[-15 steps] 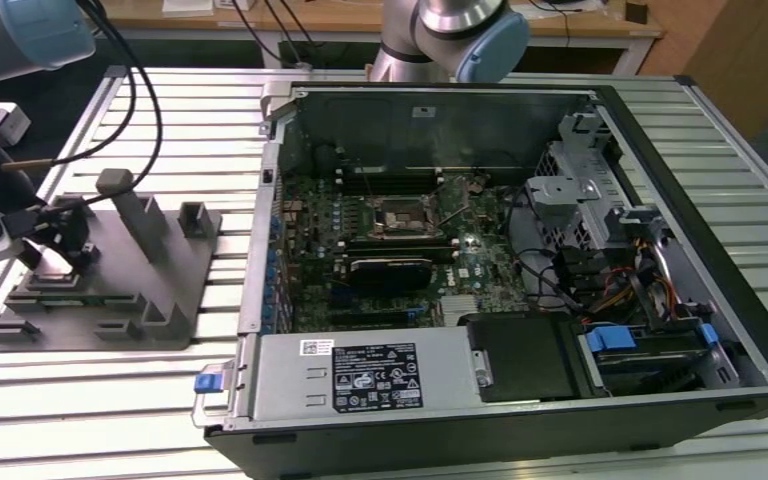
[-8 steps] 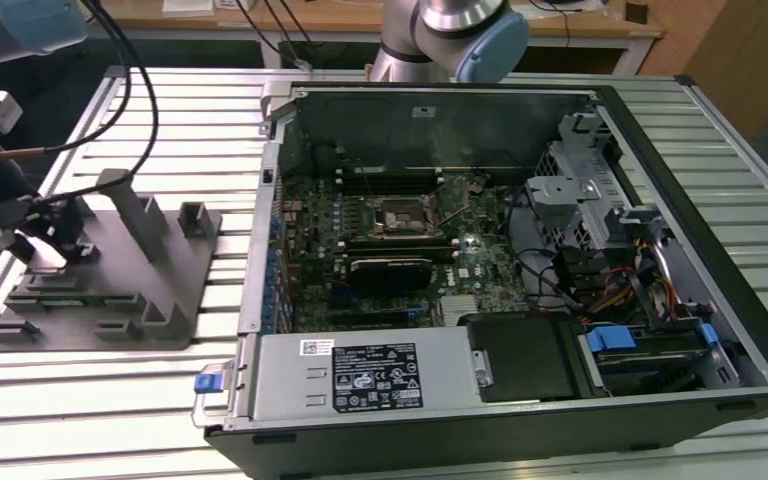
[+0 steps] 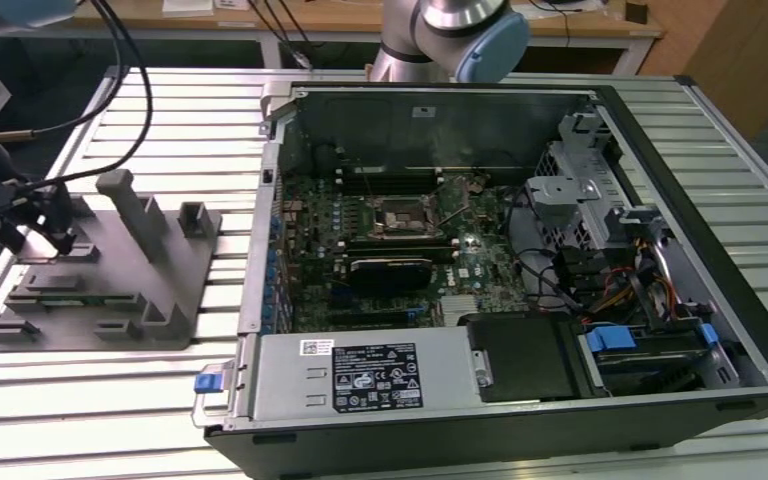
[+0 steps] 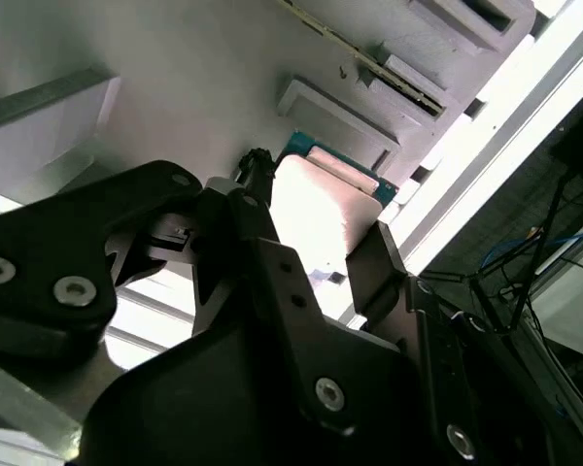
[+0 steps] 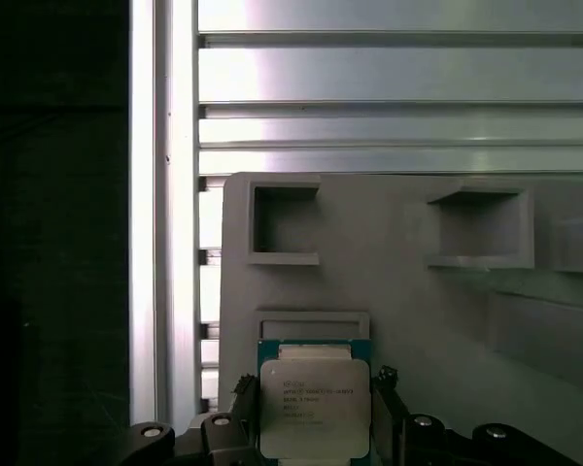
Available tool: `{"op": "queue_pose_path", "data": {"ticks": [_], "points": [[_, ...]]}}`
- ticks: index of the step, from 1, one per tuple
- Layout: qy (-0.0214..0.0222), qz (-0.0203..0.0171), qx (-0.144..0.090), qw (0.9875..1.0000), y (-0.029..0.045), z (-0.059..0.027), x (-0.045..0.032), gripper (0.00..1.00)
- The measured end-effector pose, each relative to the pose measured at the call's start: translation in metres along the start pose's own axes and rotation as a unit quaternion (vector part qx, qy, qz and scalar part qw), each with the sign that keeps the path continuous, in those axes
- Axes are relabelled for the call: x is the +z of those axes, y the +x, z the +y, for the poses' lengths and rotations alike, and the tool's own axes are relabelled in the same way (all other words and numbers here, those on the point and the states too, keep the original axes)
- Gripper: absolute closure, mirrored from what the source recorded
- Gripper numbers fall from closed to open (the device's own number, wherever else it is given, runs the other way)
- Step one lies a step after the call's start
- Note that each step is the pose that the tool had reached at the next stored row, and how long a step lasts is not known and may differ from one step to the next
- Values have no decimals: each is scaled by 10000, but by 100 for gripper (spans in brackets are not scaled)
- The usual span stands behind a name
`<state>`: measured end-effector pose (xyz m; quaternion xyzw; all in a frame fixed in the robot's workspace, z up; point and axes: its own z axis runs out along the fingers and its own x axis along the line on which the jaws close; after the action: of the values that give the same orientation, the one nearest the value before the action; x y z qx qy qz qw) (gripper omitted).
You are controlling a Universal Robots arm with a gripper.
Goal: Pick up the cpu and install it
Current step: 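Pick up the cpu and move it towards the insertion slot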
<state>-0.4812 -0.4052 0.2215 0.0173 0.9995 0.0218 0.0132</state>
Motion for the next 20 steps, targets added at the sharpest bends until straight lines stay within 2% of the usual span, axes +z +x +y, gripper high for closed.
{"op": "queue_pose_path", "data": {"ticks": [12, 13, 20], "points": [[-1, -29, -1, 10000, -7, 14, -281, 45], [-2, -39, -1, 10000, -9, 17, -350, 45], [-2, -66, -3, 10000, -13, 26, -541, 45]]}}
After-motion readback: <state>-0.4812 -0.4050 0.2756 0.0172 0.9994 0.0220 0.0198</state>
